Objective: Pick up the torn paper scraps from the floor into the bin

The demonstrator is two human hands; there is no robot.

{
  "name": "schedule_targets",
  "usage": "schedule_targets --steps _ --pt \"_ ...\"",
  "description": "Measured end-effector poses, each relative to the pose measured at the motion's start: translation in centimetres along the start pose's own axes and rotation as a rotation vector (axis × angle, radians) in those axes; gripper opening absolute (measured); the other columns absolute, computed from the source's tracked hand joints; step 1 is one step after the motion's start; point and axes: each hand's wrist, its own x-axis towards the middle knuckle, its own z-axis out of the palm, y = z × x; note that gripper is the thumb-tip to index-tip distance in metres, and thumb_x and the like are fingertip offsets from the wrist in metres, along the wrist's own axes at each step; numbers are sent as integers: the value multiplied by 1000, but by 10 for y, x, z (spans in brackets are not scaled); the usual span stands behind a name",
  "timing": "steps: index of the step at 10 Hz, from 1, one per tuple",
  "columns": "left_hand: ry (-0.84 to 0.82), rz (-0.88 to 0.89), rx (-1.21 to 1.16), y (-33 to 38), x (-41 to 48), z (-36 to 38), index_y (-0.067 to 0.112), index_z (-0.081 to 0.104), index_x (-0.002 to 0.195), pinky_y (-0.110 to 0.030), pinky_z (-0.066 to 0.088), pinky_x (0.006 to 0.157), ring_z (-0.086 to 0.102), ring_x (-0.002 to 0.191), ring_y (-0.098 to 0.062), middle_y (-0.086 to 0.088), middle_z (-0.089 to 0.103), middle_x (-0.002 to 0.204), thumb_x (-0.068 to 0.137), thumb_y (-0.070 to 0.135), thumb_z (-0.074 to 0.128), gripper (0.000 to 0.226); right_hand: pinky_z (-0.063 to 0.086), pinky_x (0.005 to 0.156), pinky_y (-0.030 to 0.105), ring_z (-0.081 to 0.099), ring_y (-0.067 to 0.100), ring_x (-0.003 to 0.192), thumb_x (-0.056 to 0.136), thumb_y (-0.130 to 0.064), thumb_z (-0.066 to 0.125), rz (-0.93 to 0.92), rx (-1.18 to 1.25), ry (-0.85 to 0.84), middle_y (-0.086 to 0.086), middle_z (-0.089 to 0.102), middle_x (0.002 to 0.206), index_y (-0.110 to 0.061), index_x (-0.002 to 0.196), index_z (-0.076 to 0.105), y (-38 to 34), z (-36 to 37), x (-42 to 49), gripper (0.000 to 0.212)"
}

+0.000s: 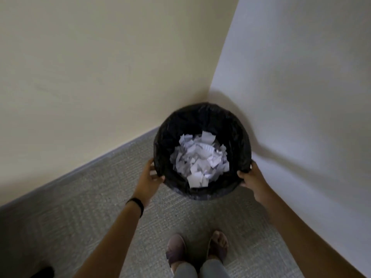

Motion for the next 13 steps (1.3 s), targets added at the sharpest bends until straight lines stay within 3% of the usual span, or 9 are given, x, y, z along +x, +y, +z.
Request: schedule_targets --steps 3,4,5,7,9,10,11,12,13 --pt "-9 155 36 -13 90 13 20 33 142 -30 47 89 58 97 -17 -2 48 121 91 0 55 60 48 85 40 51 32 119 90 5 52 -113 52 52 13 48 137 -14 138 32 0 15 112 56" --pt "-43 184 106 -12 95 8 21 34 141 -19 47 75 58 92 -13 -1 50 116 90 2 58 60 49 71 33 53 27 109 89 5 52 -129 59 89 13 49 135 -13 136 36 -6 14 120 53" --pt "-21 204 163 -10 88 10 18 35 139 -23 50 78 57 94 -19 -3 51 113 89 0 58 58 47 64 30 51 25 106 90 4 51 -113 54 93 11 48 136 -14 137 35 -7 12 119 52" --pt "-28 198 169 6 84 12 15 31 141 -27 42 85 54 91 -16 -3 48 110 92 1 54 56 45 84 40 52 30 114 91 2 50 -135 75 138 13 48 136 -15 136 37 -17 13 112 49" --pt "-15 197 197 11 94 14 22 26 145 -31 44 90 54 104 -22 -5 48 125 92 -3 51 63 50 80 42 49 33 120 94 -3 48 -186 -42 61 11 43 139 -15 140 30 -19 19 115 51" --pt "-54 207 184 15 94 18 28 22 146 -34 42 97 50 120 -22 0 44 136 92 -2 52 68 50 86 45 49 31 117 91 0 49 -170 -99 -3 10 45 129 -14 142 27 -23 18 115 57" --pt "-89 210 239 21 81 23 26 19 147 -32 37 101 43 129 -23 -2 39 145 93 1 52 68 43 84 36 50 27 101 80 -10 56 -236 -282 33 9 49 109 -6 139 31 -26 17 104 64" --pt "-117 198 339 36 62 20 22 11 150 -39 37 107 40 134 -25 -3 35 150 94 8 53 72 42 88 37 49 34 118 80 -8 53 -338 -444 80 16 49 132 -8 143 27 -39 19 82 68" --pt "-116 232 527 58 39 20 20 0 151 -34 32 110 29 140 -23 0 13 158 96 13 50 75 33 107 43 26 35 139 86 -1 51 -479 -675 102 16 21 154 -7 149 14 -56 18 51 73"
